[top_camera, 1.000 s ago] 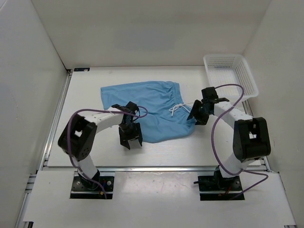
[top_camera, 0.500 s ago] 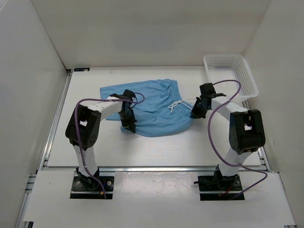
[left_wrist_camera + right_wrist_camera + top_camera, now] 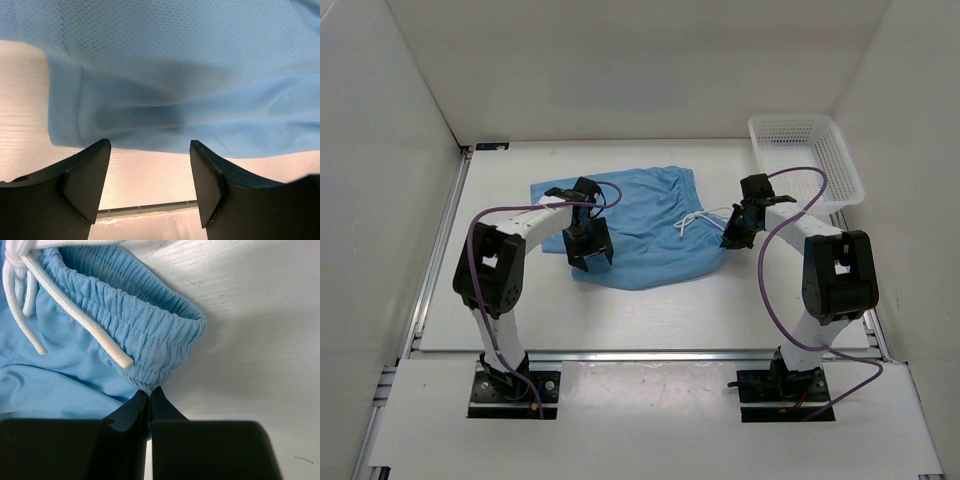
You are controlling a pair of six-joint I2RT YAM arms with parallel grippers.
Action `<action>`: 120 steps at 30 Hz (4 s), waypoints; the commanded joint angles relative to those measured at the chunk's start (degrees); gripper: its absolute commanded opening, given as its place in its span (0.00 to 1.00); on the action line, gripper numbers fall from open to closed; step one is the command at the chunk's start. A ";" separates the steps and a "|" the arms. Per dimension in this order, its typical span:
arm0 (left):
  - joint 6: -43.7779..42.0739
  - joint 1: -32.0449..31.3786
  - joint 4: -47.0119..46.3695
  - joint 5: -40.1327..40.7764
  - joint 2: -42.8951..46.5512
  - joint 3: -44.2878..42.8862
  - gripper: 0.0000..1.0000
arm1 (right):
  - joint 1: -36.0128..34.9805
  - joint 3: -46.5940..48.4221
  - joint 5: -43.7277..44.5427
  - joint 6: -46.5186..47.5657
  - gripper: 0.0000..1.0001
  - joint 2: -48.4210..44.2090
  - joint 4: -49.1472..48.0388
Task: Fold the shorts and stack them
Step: Fold the shorts
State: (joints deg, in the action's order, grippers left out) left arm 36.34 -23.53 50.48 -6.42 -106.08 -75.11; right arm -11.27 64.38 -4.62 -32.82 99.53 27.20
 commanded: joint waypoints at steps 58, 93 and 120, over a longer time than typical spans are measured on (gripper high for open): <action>2.34 0.77 0.76 5.10 0.88 2.78 0.63 | -0.86 0.66 -0.74 1.88 0.00 -5.13 2.42; 19.02 -0.99 5.43 -0.88 31.20 30.54 1.00 | -1.39 -22.10 -0.12 -0.22 0.75 -21.92 1.72; 20.36 -6.27 11.12 13.51 29.43 8.34 0.10 | 1.60 -14.11 0.40 3.81 0.00 -25.16 3.90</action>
State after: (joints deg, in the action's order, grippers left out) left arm 58.04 -29.74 55.59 -1.52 -84.36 -58.87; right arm -9.82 46.13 -6.96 -31.24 78.46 27.83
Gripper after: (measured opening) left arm 0.141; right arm 0.009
